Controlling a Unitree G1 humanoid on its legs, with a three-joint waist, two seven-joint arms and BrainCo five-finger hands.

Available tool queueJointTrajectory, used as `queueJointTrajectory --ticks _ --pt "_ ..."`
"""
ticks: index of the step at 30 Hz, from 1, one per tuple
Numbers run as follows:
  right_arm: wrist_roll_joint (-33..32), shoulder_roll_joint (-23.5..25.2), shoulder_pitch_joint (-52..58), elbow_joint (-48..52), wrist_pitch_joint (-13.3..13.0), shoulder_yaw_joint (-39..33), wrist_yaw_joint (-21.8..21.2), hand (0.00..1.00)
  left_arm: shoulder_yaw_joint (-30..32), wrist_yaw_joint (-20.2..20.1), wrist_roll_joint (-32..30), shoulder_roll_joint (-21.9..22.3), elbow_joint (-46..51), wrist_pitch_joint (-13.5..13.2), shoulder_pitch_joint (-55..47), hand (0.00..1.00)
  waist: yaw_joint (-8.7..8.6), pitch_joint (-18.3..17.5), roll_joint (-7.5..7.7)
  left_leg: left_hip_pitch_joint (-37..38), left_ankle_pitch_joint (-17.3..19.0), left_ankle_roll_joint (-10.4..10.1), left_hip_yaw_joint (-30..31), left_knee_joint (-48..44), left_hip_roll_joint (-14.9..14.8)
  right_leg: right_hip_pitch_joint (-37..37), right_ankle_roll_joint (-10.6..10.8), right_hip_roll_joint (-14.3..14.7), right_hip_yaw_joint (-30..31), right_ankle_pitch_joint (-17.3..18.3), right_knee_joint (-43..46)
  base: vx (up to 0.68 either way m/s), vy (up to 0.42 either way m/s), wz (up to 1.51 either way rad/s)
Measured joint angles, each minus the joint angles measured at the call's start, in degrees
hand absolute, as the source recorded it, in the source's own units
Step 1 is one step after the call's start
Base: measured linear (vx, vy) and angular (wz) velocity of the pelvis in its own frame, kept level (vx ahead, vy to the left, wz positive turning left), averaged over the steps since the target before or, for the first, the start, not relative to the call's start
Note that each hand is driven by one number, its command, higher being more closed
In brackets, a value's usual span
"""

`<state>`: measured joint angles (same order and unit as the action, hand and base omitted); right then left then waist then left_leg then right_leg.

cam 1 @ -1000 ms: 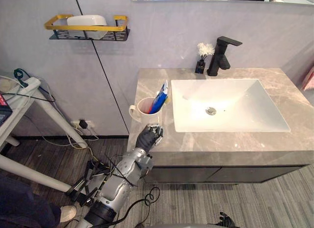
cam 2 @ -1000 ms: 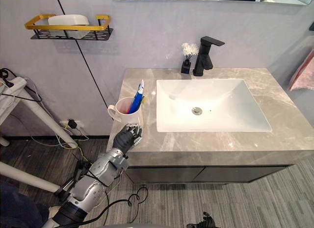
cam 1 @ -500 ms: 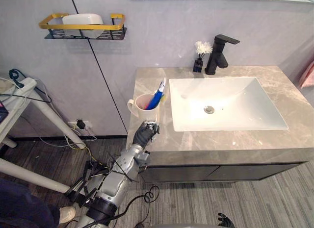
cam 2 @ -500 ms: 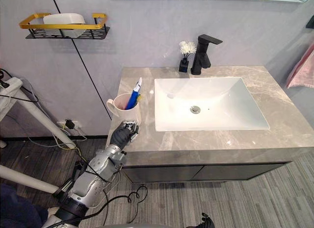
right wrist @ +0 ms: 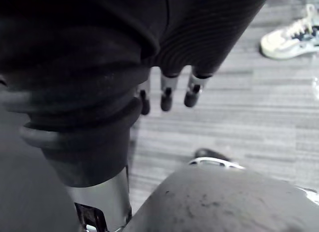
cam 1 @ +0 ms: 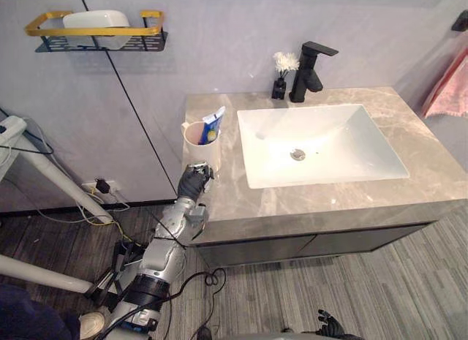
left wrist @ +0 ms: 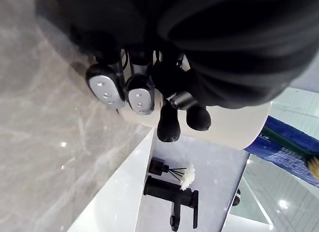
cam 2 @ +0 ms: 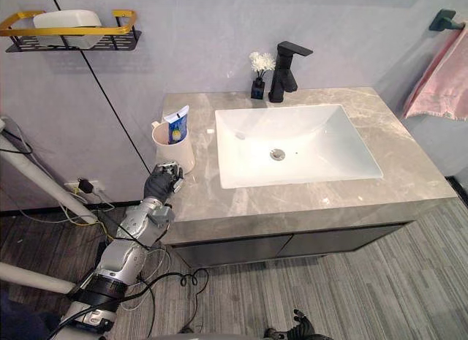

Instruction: Organize washtable

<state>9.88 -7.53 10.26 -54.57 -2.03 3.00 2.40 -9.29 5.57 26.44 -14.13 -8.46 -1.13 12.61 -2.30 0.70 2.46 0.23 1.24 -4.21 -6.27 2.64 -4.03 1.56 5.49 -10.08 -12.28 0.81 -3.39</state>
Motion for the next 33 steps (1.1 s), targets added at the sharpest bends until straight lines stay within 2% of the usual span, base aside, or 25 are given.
queueJointTrajectory --ticks 8,12,19,25,28,33 --pt "-0.1 -0.7 0.3 1.5 0.0 0.4 0.0 0.00 0.4 0.9 -0.1 -0.1 -1.8 0.0 4.0 1.00 0.17 0.9 -0.67 -2.2 -0.1 0.0 0.4 -0.6 0.0 -1.8 0.4 0.1 -0.1 -0.3 0.0 -0.03 -0.013 0.01" --pt "-0.2 -0.7 0.2 2.2 -0.3 0.4 0.1 0.00 0.3 1.1 -0.1 -0.2 -2.9 -0.1 7.4 1.00 0.02 2.0 -0.55 -2.7 -0.1 0.0 0.3 -0.6 0.0 -2.2 0.4 0.1 0.0 -0.3 -0.1 0.00 0.000 0.00" --pt "-0.3 -0.8 0.3 3.9 -0.3 0.1 0.4 0.00 -0.3 2.1 0.2 -0.3 -2.9 -1.7 10.3 1.00 0.02 3.8 -0.58 -3.8 0.0 0.0 -0.6 -1.0 0.0 -3.2 -0.6 0.1 1.0 -1.4 -0.6 0.02 -0.002 -0.07" --pt "-0.4 -0.9 0.3 6.6 -0.8 -0.5 1.0 0.00 -0.4 2.5 0.1 -1.6 -5.1 -2.9 16.5 1.00 -0.01 5.9 -0.50 -8.3 0.1 0.3 -1.1 -3.6 0.0 -7.0 -0.8 -0.1 1.5 -2.9 -0.4 -0.09 -0.002 -0.05" --pt "-0.5 -1.1 0.3 7.4 -1.3 -0.5 1.2 0.00 -0.1 3.6 -0.1 -2.6 -8.2 -3.6 20.6 1.00 0.01 6.6 -0.80 -10.6 0.1 0.3 -1.2 -4.8 -0.2 -9.2 -0.4 0.0 2.1 -3.2 0.2 -0.13 -0.025 -0.08" --pt "-0.8 -1.4 1.6 11.2 -2.0 -0.4 1.2 0.00 0.4 6.3 -0.3 -4.1 -9.7 -3.1 25.6 1.00 0.03 8.6 -0.98 -12.6 -0.1 0.2 -1.9 -5.6 -0.9 -12.5 0.0 0.4 4.0 -3.4 2.2 -0.12 -0.025 -0.12"
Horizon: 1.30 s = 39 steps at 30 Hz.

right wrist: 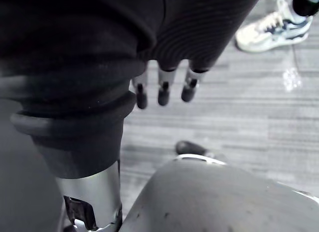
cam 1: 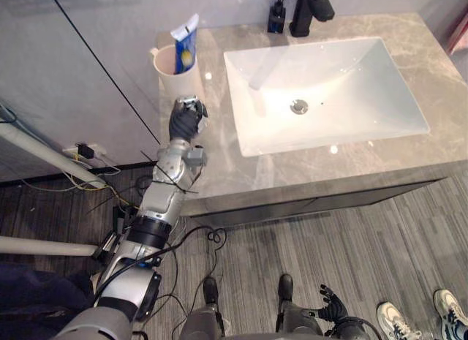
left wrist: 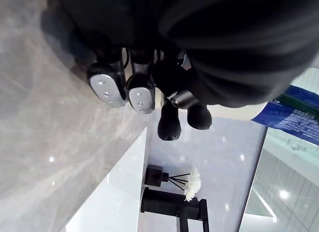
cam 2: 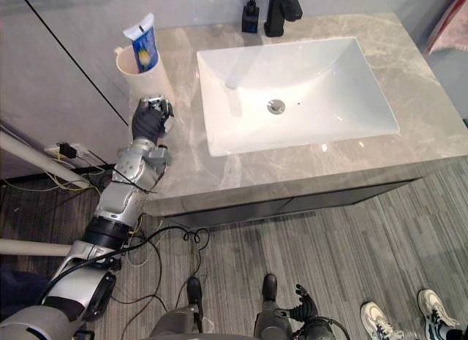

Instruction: Organize washtable

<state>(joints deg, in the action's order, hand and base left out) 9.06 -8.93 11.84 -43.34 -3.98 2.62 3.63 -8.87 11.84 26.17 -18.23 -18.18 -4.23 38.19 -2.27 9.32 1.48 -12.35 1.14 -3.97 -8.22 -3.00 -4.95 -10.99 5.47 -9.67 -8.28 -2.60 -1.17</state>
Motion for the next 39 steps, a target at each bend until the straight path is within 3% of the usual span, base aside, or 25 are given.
queueJointTrajectory --ticks 12,21,25,29,39 --pt "-0.2 0.0 2.1 5.0 -1.0 0.3 0.1 0.00 -0.9 2.1 -2.3 -0.1 -0.9 0.3 12.8 1.00 0.00 2.0 0.04 -2.1 -0.6 0.0 -0.1 -0.3 -0.5 -2.6 0.2 0.4 0.8 -0.1 1.2 -0.01 -0.007 0.00" --pt "-0.5 -0.5 2.3 5.5 -1.9 1.7 0.1 0.00 -1.4 3.3 -4.6 0.1 -2.8 0.3 13.8 1.00 0.12 2.2 -0.16 -2.3 -0.6 0.0 -0.1 -1.2 -0.8 -2.6 0.2 0.6 0.9 -0.1 1.6 -0.01 -0.007 0.00" --pt "-0.5 -0.6 2.3 4.6 -2.0 1.6 0.1 0.00 -3.1 2.8 -4.6 0.0 2.5 0.1 9.3 1.00 0.87 2.4 -0.39 -1.6 -0.6 0.0 0.3 -1.5 -0.8 -1.6 0.1 0.6 0.6 -0.1 1.6 -0.03 -0.009 0.03" --pt "-0.6 -1.0 2.2 2.9 -2.0 1.2 0.1 0.00 -4.8 -1.1 -4.3 -0.3 9.6 0.1 -0.4 1.00 2.43 2.5 -1.05 0.2 -0.7 0.0 1.0 -1.1 -0.7 0.3 0.1 0.7 0.1 0.3 1.7 -0.05 -0.013 0.05" --pt "-0.5 -1.6 -1.2 -2.6 -1.7 1.2 -0.1 0.00 -4.2 -5.1 -3.2 -6.2 10.1 -0.6 -11.0 1.00 3.51 1.8 -1.79 1.9 -3.0 -0.2 3.2 2.4 -0.5 2.0 -0.5 0.8 -2.8 0.7 1.5 -0.02 -0.013 0.12"
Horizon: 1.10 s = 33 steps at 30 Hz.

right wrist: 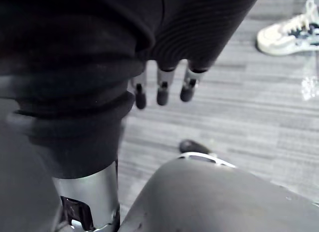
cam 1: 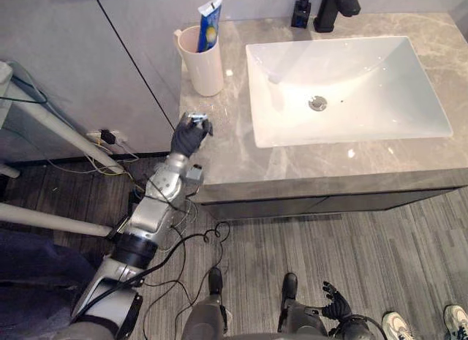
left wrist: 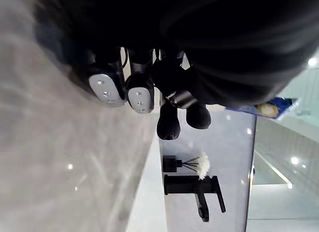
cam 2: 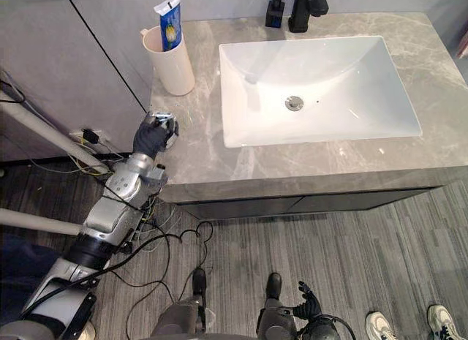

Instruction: Organize washtable

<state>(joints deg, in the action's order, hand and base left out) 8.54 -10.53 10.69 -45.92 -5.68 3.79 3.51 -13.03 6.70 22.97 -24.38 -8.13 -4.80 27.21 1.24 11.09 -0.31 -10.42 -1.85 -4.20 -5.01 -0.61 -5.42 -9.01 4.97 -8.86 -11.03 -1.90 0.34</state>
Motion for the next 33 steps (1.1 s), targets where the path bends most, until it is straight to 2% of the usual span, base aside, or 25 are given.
queueJointTrajectory --ticks 3,8,15,22,29,33 --pt "0.0 0.0 -0.2 -0.4 0.1 0.1 0.0 0.00 0.4 -0.1 -0.1 -1.4 0.0 0.0 0.0 1.00 -0.09 -0.3 0.04 0.1 0.0 0.0 0.0 0.1 0.0 0.1 0.0 0.0 0.0 0.0 -0.2 0.00 0.000 0.00" --pt "0.0 0.0 -0.2 -0.4 0.6 0.6 0.1 0.00 0.5 1.2 -1.2 -0.5 -1.3 0.1 1.2 1.00 -0.38 -0.5 0.32 -0.4 0.0 0.0 -0.4 0.3 0.0 -0.4 0.1 0.1 0.2 -0.4 -0.7 0.00 -0.004 -0.01" --pt "0.0 0.6 -0.2 -0.1 0.7 0.8 0.2 0.00 1.5 4.1 -3.4 1.8 -9.9 0.7 11.4 1.00 -0.68 -1.2 1.58 -2.7 -0.3 -0.2 -0.6 0.2 -0.4 -3.0 -0.1 0.4 1.0 -0.6 -0.3 -0.01 -0.009 -0.02" --pt "0.0 0.8 -0.2 0.5 0.6 0.8 0.2 0.00 2.4 5.0 -3.4 1.9 -11.4 0.8 16.0 1.00 -0.74 -1.0 2.11 -3.4 -0.3 -0.3 -1.5 0.1 -0.6 -4.4 -0.1 0.5 2.0 -0.7 0.2 -0.01 -0.013 -0.07" --pt "-0.1 0.9 -0.2 3.1 0.5 3.0 0.3 0.00 2.4 6.4 -3.4 0.3 -22.8 1.1 26.6 1.00 -1.21 0.4 4.47 -5.3 -1.0 -0.1 -1.8 -0.3 -0.7 -6.5 -0.4 0.6 2.6 -1.7 0.2 -0.04 -0.008 -0.03" --pt "-0.2 1.1 -0.2 4.5 0.4 3.4 0.3 0.00 2.4 7.3 -3.4 -1.0 -23.8 1.6 28.1 1.00 -1.92 1.0 5.26 -5.5 -1.2 -0.1 -2.1 -0.3 -0.7 -6.9 -0.3 0.6 2.9 -1.9 0.2 -0.04 -0.009 -0.04"
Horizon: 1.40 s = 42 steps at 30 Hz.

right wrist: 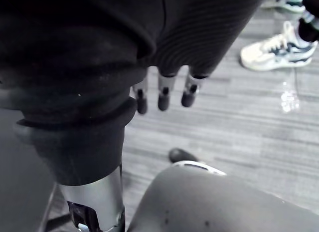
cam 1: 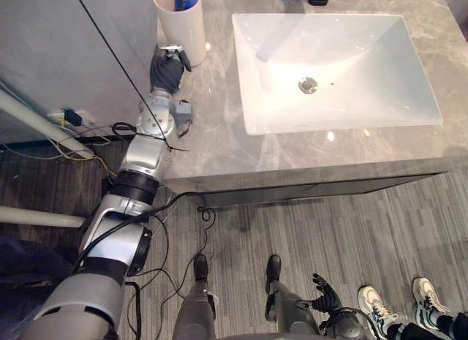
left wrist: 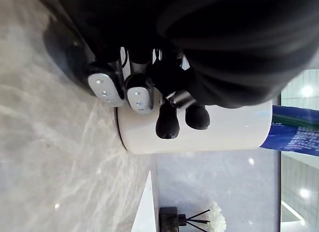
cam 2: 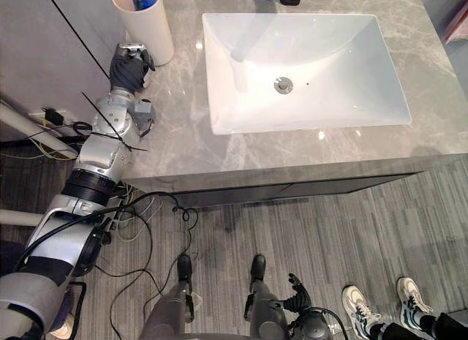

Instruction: Organize washtable

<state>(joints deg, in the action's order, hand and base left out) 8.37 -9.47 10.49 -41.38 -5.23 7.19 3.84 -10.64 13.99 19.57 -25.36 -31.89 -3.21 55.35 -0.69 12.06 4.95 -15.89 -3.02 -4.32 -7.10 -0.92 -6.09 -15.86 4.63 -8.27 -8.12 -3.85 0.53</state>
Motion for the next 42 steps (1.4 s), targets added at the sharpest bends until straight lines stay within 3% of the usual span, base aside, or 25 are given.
queueJointTrajectory --ticks 14,18,21,22,25,27,31,33,38,42 --pt "-2.2 -0.8 0.9 3.6 -1.0 0.7 0.4 0.00 -5.0 -1.3 1.2 -1.8 0.1 -0.2 10.7 1.00 -0.16 2.9 0.02 -2.3 -0.7 0.0 -0.8 0.0 0.0 -2.2 0.0 0.0 0.5 -1.5 -0.9 -0.02 -0.009 -0.02" --pt "-2.2 -0.7 1.2 4.0 -1.0 0.7 1.1 0.00 -4.5 -1.1 1.3 -1.8 6.9 -1.2 8.2 1.00 0.13 3.0 -0.03 -1.8 -0.7 0.0 -0.7 -0.1 0.0 -1.6 0.0 0.0 0.5 -1.5 -0.9 0.00 0.000 0.00" --pt "-2.2 -0.3 1.2 3.3 -1.0 0.5 1.1 0.00 -2.6 -1.1 2.1 -1.4 17.2 -2.5 -1.8 1.00 0.27 2.9 -0.53 0.6 -0.6 0.0 -0.7 -0.1 0.0 1.0 0.0 0.0 0.4 -1.4 -1.3 0.00 0.000 0.00" --pt "-2.2 -0.3 1.1 2.2 -1.0 -0.2 1.0 0.00 -0.4 -1.1 1.0 0.4 23.0 -2.9 -10.0 1.00 0.95 2.8 -1.18 2.2 -0.2 0.0 -0.6 0.1 0.0 2.7 0.1 0.0 0.3 -1.0 -1.7 0.00 0.000 0.00" --pt "-2.2 -0.4 0.8 -0.2 -1.0 -2.4 0.9 0.00 0.5 -1.4 -2.7 1.8 27.2 -3.3 -21.1 1.00 1.84 1.9 -2.80 3.9 -0.2 -0.1 0.1 0.8 0.0 4.6 -0.2 0.2 -0.5 -0.5 -1.7 0.00 -0.004 0.10" --pt "-2.2 -0.4 0.6 -2.1 -1.0 -3.5 0.9 0.00 1.1 -2.4 -4.6 1.8 27.5 -3.2 -28.7 1.00 2.02 0.8 -4.07 5.3 -0.2 -0.1 0.6 1.1 0.1 6.3 -0.4 0.1 -1.4 0.2 -1.7 0.00 0.000 0.18" --pt "-2.0 -0.6 0.7 -6.6 -0.7 -4.8 -0.3 0.00 4.3 -6.8 -4.5 2.6 37.6 -3.0 -47.7 1.00 3.73 -2.8 -5.77 9.5 -0.2 -0.1 1.4 3.1 0.2 10.1 -0.2 0.1 -2.5 1.4 -1.8 0.04 -0.010 0.09" --pt "-1.5 -0.6 0.7 -9.2 -0.6 -5.1 -0.4 0.00 6.3 -8.7 -4.2 5.0 42.7 -3.0 -55.1 1.00 4.77 -4.9 -5.96 10.9 -0.2 -0.1 2.6 3.6 0.2 11.9 -0.1 0.1 -3.5 2.2 -1.8 0.06 -0.013 0.29" --pt "-1.4 -0.3 0.6 -14.5 -0.4 -5.6 -0.4 0.00 11.1 -8.7 -2.2 14.0 48.5 -4.2 -66.0 1.00 6.49 -9.0 -5.88 13.1 -0.3 -0.2 5.8 4.4 0.4 15.9 0.1 0.1 -7.2 3.8 -1.8 0.04 -0.020 0.37" --pt "-1.0 -0.3 0.4 -16.5 -0.4 -5.6 -0.6 0.00 10.4 -9.2 -1.9 17.1 50.0 -4.4 -71.2 1.00 7.45 -10.5 -5.79 14.2 -0.5 -0.4 7.5 4.8 0.4 17.6 0.3 0.1 -9.1 4.6 -1.6 -0.01 -0.021 0.24"
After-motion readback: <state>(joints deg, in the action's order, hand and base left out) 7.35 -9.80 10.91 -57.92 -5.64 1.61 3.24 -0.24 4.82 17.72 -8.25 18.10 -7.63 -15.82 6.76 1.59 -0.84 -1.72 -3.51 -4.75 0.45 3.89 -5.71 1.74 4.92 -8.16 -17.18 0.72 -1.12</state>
